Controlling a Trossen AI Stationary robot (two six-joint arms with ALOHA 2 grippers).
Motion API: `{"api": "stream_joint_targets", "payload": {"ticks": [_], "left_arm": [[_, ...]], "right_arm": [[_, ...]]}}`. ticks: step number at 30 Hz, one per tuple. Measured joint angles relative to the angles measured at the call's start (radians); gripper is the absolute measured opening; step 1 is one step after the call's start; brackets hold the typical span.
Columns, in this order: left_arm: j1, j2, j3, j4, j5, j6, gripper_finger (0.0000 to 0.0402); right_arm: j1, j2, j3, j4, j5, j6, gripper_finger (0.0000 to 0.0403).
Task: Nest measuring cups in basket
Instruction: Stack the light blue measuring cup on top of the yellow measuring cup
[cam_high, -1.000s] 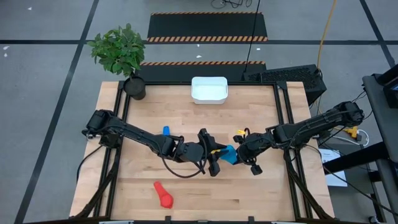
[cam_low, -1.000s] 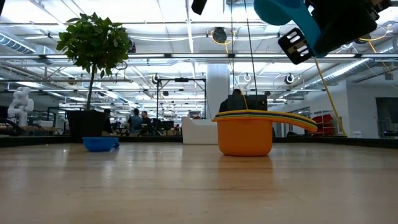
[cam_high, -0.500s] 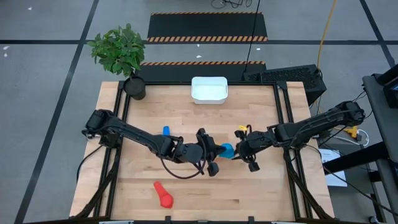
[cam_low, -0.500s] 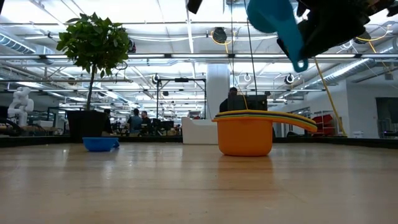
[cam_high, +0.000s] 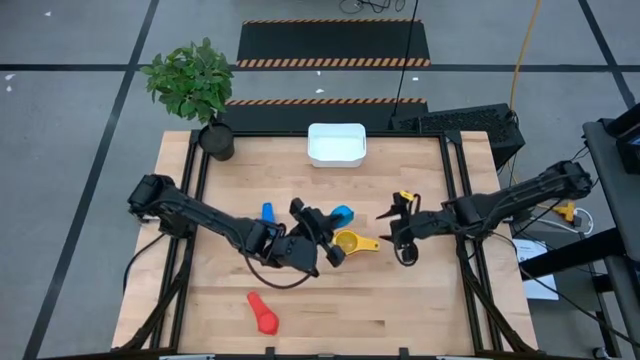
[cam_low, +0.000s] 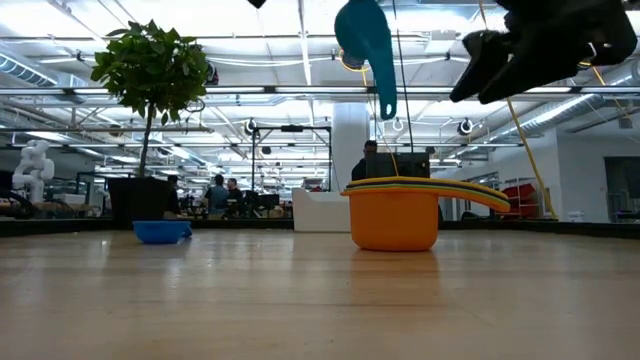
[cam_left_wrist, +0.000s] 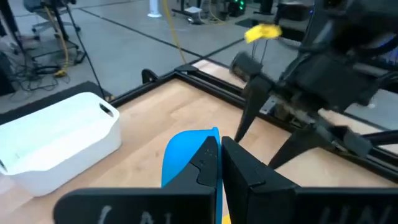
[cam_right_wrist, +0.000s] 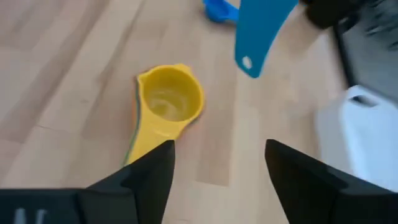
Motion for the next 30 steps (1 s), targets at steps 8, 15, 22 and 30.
{"api": "stream_joint_targets", "payload": {"ticks": [8, 15, 22, 30], "left_arm": [[0.02, -0.048, -0.193, 0.329, -0.08, 0.004, 0.0006], [0.045, -0.084, -0.52, 1.067, 0.009, 0.122, 0.0005], [0.056, -0.083, -0.702, 1.424, 0.044, 0.128, 0.0006], [0.046, -0.083, -0.71, 1.482, 0.047, -0.033, 0.0005]], "right_arm": [[0.103, -0.017, 0.0, -0.002, 0.359, -0.098, 0.0251], [0.202, -0.018, 0.0, 0.0, 0.512, -0.258, 0.0251], [0.288, -0.007, 0.0, 0.041, 0.602, -0.447, 0.0251], [0.394, 0.057, -0.001, 0.111, 0.885, -0.652, 0.0251]]}}
